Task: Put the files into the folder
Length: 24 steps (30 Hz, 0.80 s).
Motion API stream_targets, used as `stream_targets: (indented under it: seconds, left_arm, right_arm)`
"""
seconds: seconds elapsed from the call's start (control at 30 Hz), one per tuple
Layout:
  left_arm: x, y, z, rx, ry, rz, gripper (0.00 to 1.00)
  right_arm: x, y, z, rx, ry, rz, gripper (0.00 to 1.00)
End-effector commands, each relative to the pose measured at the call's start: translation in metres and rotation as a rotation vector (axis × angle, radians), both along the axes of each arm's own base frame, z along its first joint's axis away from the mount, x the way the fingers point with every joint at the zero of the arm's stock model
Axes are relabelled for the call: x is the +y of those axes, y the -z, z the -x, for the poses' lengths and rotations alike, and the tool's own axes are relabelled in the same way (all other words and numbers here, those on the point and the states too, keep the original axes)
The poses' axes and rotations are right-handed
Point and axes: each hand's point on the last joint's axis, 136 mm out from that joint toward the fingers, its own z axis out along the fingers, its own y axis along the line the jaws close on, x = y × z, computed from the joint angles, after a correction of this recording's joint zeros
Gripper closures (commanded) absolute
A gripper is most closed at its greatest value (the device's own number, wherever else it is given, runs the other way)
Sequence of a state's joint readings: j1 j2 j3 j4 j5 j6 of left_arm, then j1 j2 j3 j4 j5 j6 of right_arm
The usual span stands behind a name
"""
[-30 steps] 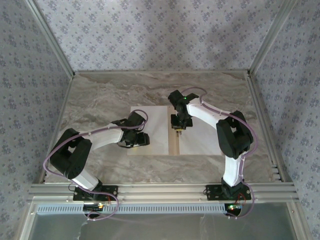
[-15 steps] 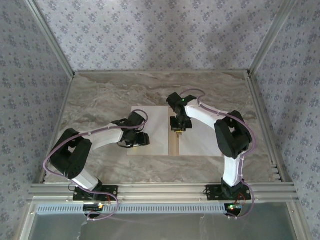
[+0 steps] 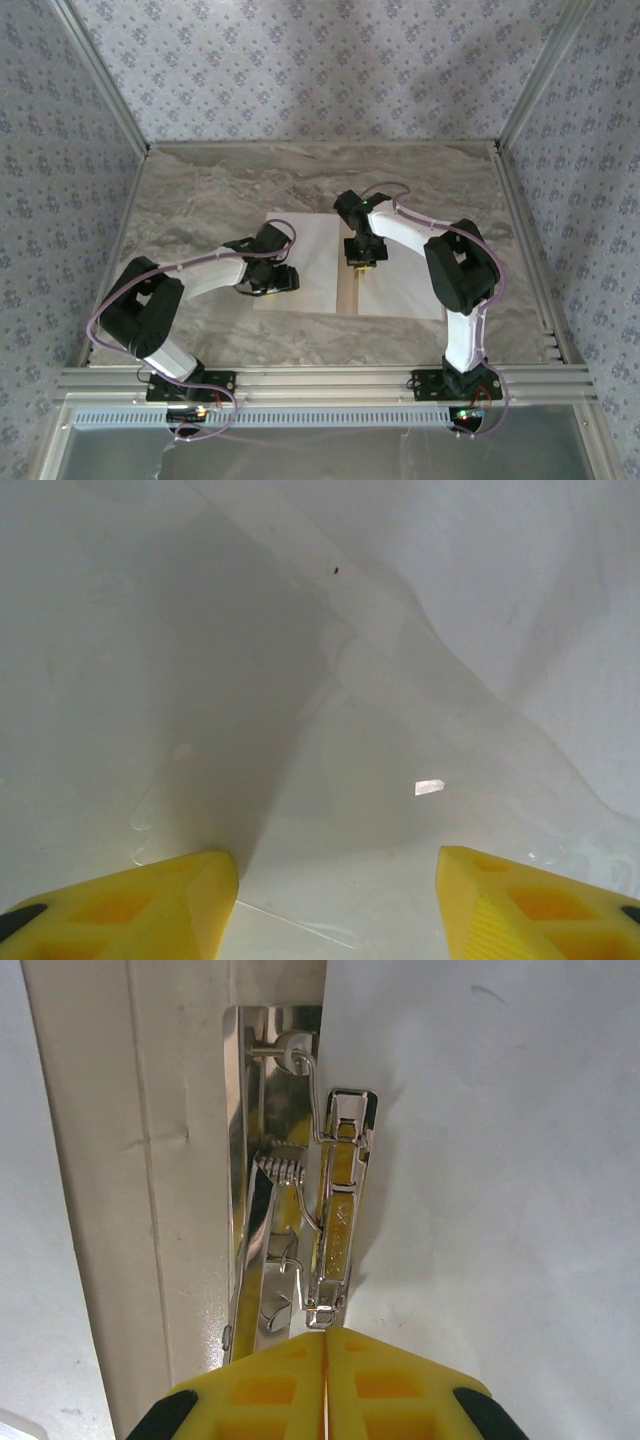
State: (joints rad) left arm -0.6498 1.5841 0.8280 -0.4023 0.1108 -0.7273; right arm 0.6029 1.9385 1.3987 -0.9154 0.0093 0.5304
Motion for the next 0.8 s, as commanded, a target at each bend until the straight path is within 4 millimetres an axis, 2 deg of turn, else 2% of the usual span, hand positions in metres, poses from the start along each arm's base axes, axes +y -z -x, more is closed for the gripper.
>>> stream_targets:
  seconds: [0.0, 0.5, 0.77]
  left_arm:
    - [0.027, 0.03, 0.026, 0.12, -0.014, -0.122, 0.42]
    - [0.025, 0.031, 0.027, 0.13, -0.045, -0.098, 0.42]
    - [0.013, 0.028, 0.03, 0.143, -0.113, -0.02, 0.43]
  right_arm:
    - [-0.005, 0.004, 0.009, 0.058, 0.002, 0.04, 0.9]
    - [-0.012, -0.019, -0.02, 0.018, 0.031, 0.012, 0.9]
    - [-0.029, -0.049, -0.031, -0.038, 0.081, -0.015, 0.79]
